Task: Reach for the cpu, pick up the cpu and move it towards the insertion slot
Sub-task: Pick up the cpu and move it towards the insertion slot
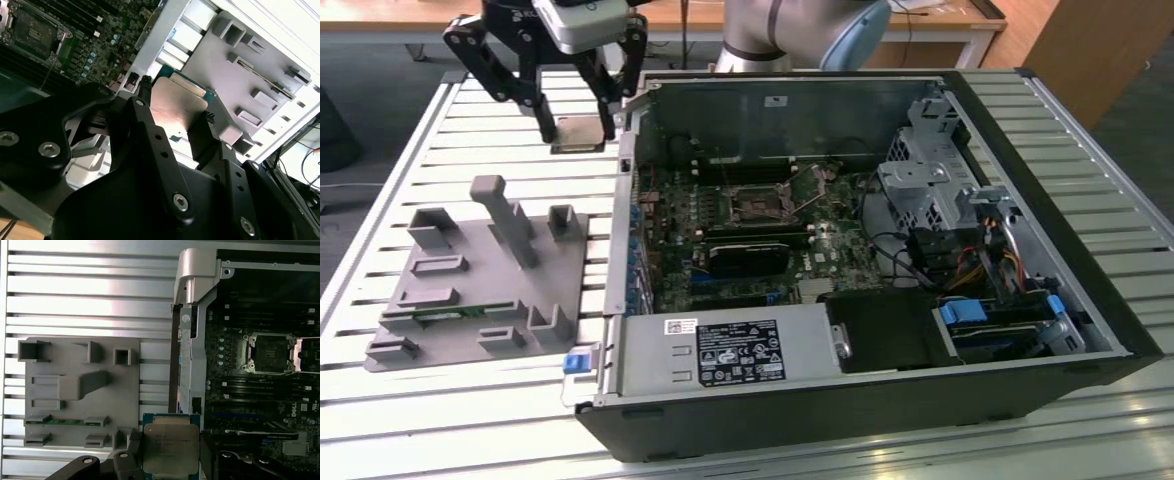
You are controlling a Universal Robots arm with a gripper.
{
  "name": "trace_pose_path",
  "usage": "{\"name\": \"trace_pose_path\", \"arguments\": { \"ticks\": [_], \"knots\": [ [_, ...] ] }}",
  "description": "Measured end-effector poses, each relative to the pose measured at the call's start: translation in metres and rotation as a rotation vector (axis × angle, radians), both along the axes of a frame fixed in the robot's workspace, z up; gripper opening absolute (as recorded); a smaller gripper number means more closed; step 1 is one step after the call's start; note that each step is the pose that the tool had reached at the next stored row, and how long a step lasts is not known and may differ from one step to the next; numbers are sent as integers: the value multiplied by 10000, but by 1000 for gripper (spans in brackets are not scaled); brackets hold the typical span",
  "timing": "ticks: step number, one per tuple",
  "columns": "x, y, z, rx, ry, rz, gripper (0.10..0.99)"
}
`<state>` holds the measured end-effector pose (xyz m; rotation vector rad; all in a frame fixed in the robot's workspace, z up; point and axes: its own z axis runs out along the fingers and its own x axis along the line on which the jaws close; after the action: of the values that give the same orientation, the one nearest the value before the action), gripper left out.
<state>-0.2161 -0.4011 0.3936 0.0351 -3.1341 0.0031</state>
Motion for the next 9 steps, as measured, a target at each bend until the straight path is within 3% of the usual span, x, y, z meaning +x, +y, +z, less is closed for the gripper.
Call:
{"name": "trace_pose_path", "arguments": {
  "ticks": [9],
  "knots": [
    [173, 1, 0, 0, 17, 0, 541]
  ]
}}
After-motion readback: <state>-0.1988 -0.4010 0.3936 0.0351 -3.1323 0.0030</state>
